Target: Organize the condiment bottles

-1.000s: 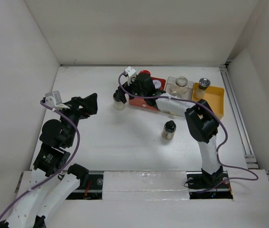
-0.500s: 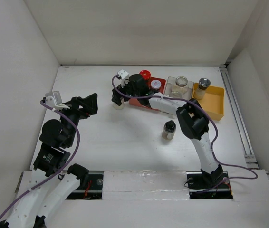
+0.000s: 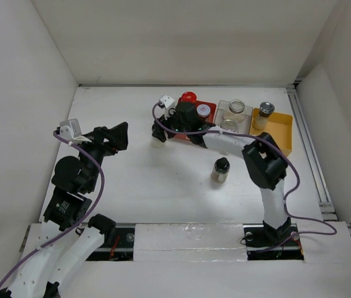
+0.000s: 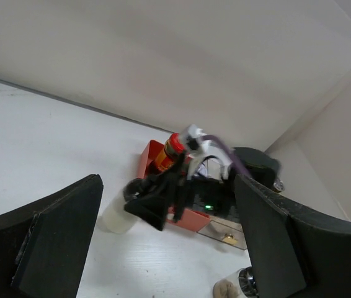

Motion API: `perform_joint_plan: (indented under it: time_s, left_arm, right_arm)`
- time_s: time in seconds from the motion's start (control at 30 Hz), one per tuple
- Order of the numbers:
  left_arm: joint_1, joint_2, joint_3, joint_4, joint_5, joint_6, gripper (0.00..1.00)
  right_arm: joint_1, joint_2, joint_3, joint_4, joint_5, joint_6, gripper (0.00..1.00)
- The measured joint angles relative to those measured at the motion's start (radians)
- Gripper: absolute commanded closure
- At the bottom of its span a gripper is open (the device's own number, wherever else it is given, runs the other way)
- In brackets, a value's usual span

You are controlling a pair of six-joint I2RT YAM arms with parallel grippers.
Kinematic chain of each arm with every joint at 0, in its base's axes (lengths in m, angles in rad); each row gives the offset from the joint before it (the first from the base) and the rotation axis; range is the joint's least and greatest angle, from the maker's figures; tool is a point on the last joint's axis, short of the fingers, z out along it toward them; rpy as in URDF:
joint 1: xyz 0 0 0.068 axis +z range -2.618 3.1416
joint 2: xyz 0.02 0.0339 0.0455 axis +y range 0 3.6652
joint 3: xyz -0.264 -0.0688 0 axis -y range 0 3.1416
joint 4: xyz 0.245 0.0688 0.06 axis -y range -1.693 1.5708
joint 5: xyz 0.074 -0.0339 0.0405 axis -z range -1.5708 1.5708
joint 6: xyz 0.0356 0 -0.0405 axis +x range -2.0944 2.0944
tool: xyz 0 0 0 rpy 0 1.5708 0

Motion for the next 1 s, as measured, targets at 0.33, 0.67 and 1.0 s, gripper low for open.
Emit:
perform_joint_plan:
  time_s: [0.33, 0.67, 1.0]
  left_arm:
    - [0.000, -0.001, 0.000, 0.000, 0.006, 0.000, 0.16]
    - [0.000, -0.001, 0.000, 0.000, 0.009, 0.000, 0.16]
    - [0.000, -0.006, 0.000, 0.001, 0.013, 0.000, 0.16]
  right_arm:
    - [-0.355, -0.702, -0.307, 0.121, 0.102, 0.043, 0.52]
    - [-0.888, -0.750, -0.508, 0.082, 0.245, 0.176, 0.52]
    - [-1.045, -0.608, -0.556, 0.092, 0.204, 0.236, 0.52]
